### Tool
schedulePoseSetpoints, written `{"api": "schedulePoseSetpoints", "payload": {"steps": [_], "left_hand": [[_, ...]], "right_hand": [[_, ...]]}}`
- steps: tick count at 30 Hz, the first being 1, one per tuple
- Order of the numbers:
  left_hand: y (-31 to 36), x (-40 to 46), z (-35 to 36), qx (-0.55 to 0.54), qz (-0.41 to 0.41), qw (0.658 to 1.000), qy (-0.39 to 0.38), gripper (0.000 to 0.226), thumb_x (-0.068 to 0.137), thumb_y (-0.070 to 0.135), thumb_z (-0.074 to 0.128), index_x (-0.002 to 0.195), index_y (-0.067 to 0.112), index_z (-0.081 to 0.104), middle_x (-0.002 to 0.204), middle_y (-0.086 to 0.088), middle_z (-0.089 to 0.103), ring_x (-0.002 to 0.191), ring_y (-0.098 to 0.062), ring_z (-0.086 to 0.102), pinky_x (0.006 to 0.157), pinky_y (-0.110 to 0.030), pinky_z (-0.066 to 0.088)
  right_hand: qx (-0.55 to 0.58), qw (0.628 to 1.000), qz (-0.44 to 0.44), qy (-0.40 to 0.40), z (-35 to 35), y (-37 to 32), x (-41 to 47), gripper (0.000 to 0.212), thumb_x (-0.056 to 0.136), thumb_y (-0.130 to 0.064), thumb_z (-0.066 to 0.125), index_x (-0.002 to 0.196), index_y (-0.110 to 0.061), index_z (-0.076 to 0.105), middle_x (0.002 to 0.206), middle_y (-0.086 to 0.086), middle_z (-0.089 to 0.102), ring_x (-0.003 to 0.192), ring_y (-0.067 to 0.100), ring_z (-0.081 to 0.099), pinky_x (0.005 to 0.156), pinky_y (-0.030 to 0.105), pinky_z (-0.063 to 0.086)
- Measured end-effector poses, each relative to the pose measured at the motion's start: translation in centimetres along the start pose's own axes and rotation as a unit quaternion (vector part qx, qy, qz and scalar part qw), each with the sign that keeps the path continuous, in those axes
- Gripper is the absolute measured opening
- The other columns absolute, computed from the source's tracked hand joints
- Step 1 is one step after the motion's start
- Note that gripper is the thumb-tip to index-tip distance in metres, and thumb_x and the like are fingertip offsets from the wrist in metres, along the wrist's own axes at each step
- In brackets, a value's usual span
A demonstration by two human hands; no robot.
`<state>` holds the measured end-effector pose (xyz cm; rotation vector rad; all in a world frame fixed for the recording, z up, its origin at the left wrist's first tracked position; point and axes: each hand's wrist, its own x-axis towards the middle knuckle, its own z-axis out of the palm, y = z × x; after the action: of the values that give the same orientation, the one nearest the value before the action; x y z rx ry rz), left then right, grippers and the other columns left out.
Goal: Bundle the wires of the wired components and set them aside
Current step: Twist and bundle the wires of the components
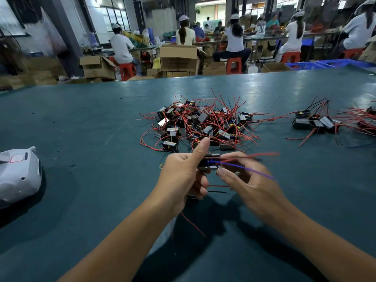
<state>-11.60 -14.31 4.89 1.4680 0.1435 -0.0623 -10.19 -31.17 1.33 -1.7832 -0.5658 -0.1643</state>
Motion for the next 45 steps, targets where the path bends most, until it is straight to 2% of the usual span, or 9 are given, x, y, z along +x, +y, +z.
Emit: {"api": "schedulePoseSetpoints", "payload": {"steps": [2, 7, 12, 22, 26, 29, 33, 37, 45], "left_hand": [[-0.2, -0.2, 0.2, 0.014, 0.015, 1.0, -0.018, 0.056, 0.077, 0.071, 0.066, 0.058, 0.018, 0.067, 0.047, -0.012, 0.056, 0.032, -0.02, 0.048, 0.037, -0.021, 0.038], [-0.5, -0.7, 0.3, 0.077, 0.074, 0.994, 0.004, 0.068, 0.078, 0.069, 0.066, 0.067, 0.001, 0.065, 0.045, -0.013, 0.058, 0.033, -0.024, 0.051, 0.036, -0.024, 0.041], [-0.5, -1.2, 0.6, 0.148, 0.137, 0.979, 0.006, 0.082, 0.08, 0.07, 0.059, 0.077, -0.012, 0.058, 0.045, -0.014, 0.06, 0.034, -0.023, 0.054, 0.037, -0.026, 0.043], [-0.8, -1.4, 0.8, 0.217, 0.167, 0.961, -0.035, 0.06, 0.091, 0.064, 0.048, 0.074, 0.011, 0.07, 0.046, -0.006, 0.059, 0.036, -0.013, 0.051, 0.042, -0.021, 0.042], [-0.8, -1.1, 0.4, 0.224, 0.177, 0.958, -0.007, 0.06, 0.091, 0.066, 0.046, 0.072, 0.012, 0.065, 0.056, -0.006, 0.062, 0.047, -0.011, 0.053, 0.05, -0.03, 0.042], [-0.6, -1.1, 0.5, 0.208, 0.194, 0.959, 0.017, 0.044, 0.089, 0.063, 0.056, 0.08, 0.021, 0.065, 0.065, 0.004, 0.063, 0.057, -0.009, 0.055, 0.057, -0.036, 0.048], [-0.6, -1.3, 0.6, 0.159, 0.12, 0.975, -0.097, 0.038, 0.077, 0.051, 0.073, 0.098, 0.02, 0.067, 0.081, 0.002, 0.074, 0.067, -0.014, 0.063, 0.058, -0.037, 0.053], [-0.3, -1.4, -0.3, 0.126, 0.076, 0.974, -0.174, 0.034, 0.079, 0.028, 0.082, 0.107, 0.017, 0.066, 0.101, -0.004, 0.074, 0.072, -0.013, 0.067, 0.065, -0.024, 0.054], [0.3, -1.9, -0.1, 0.139, 0.097, 0.97, -0.174, 0.043, 0.08, 0.004, 0.081, 0.117, 0.017, 0.063, 0.113, -0.008, 0.067, 0.08, -0.014, 0.059, 0.077, -0.041, 0.047]], "right_hand": [[0.067, 0.998, 0.017, -0.003, 0.1, -0.3, 0.0, 0.025, 0.079, -0.05, 0.065, 0.101, -0.038, 0.066, 0.088, -0.01, 0.072, 0.077, 0.002, 0.065, 0.066, 0.014, 0.048], [0.143, 0.989, 0.044, -0.015, 0.2, -0.9, -0.3, 0.02, 0.085, -0.023, 0.067, 0.103, -0.015, 0.065, 0.077, 0.007, 0.07, 0.066, 0.014, 0.062, 0.052, 0.028, 0.047], [0.197, 0.976, 0.084, 0.029, 0.8, -1.1, -0.4, 0.01, 0.09, 0.002, 0.061, 0.099, -0.002, 0.064, 0.074, 0.014, 0.07, 0.06, 0.016, 0.061, 0.045, 0.025, 0.044], [0.226, 0.964, 0.128, 0.05, 0.6, -1.4, 0.1, 0.004, 0.091, -0.004, 0.061, 0.089, -0.008, 0.062, 0.073, 0.014, 0.066, 0.059, 0.019, 0.059, 0.041, 0.024, 0.042], [0.243, 0.962, 0.121, 0.04, 0.4, -1.5, 0.3, 0.007, 0.087, -0.003, 0.064, 0.089, -0.005, 0.057, 0.076, 0.017, 0.07, 0.063, 0.022, 0.069, 0.045, 0.028, 0.051], [0.155, 0.985, 0.066, 0.038, 0.0, -1.1, 0.2, 0.014, 0.086, -0.002, 0.069, 0.092, -0.007, 0.058, 0.073, 0.009, 0.072, 0.061, 0.021, 0.069, 0.05, 0.032, 0.055], [0.045, 0.999, 0.002, -0.007, -0.8, -1.2, -0.3, 0.02, 0.077, -0.031, 0.074, 0.093, -0.027, 0.063, 0.079, 0.004, 0.072, 0.067, 0.02, 0.068, 0.063, 0.033, 0.056], [-0.009, 1.0, -0.018, -0.005, -1.2, -1.0, -0.1, 0.013, 0.082, -0.027, 0.069, 0.094, -0.028, 0.063, 0.08, -0.001, 0.072, 0.072, 0.019, 0.069, 0.069, 0.04, 0.057], [0.009, 1.0, -0.004, -0.005, -1.5, -1.9, 0.1, 0.013, 0.086, -0.026, 0.059, 0.097, -0.021, 0.064, 0.087, 0.003, 0.072, 0.084, 0.024, 0.066, 0.085, 0.046, 0.051]]}}
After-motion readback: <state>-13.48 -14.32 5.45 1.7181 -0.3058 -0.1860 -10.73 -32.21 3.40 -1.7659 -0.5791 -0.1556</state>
